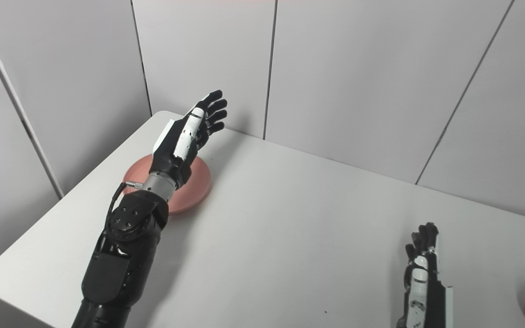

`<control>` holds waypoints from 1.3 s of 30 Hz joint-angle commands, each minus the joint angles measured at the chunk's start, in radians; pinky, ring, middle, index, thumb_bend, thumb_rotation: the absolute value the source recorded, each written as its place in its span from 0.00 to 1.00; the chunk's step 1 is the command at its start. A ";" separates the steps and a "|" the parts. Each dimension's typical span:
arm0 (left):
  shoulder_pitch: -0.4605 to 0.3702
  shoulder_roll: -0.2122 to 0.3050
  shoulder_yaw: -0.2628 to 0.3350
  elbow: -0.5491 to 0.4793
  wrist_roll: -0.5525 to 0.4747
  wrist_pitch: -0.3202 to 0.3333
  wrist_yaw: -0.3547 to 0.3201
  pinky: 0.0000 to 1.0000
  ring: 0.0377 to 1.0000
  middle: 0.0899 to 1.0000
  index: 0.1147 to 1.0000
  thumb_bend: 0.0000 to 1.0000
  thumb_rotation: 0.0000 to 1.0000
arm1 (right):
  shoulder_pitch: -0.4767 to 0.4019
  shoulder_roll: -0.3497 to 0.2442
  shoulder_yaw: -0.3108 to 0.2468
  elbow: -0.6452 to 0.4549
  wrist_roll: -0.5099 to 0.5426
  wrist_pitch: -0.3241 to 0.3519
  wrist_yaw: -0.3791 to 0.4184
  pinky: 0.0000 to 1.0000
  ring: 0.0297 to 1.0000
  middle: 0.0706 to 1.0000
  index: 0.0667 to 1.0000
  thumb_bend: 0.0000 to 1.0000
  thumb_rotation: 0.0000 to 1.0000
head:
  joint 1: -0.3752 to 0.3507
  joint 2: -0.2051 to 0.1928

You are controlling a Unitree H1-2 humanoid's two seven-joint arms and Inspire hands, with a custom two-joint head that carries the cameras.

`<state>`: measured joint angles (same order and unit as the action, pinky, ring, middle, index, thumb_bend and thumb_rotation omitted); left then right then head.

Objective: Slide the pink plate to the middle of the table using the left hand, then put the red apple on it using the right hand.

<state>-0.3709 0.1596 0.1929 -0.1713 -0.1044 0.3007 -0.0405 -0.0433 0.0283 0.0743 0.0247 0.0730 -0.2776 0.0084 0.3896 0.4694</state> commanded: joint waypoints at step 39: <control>-0.104 0.235 0.221 0.211 -0.098 -0.026 0.071 0.89 0.89 0.88 0.84 0.32 1.00 | 0.046 -0.043 -0.037 0.045 0.015 0.012 0.032 1.00 1.00 1.00 1.00 0.11 1.00 | 0.049 0.006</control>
<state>-0.4330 0.3607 0.4040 0.0481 -0.1919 0.3008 0.0220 -0.0470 0.0130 0.0555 0.0238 0.0914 -0.2742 0.0281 0.4387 0.4740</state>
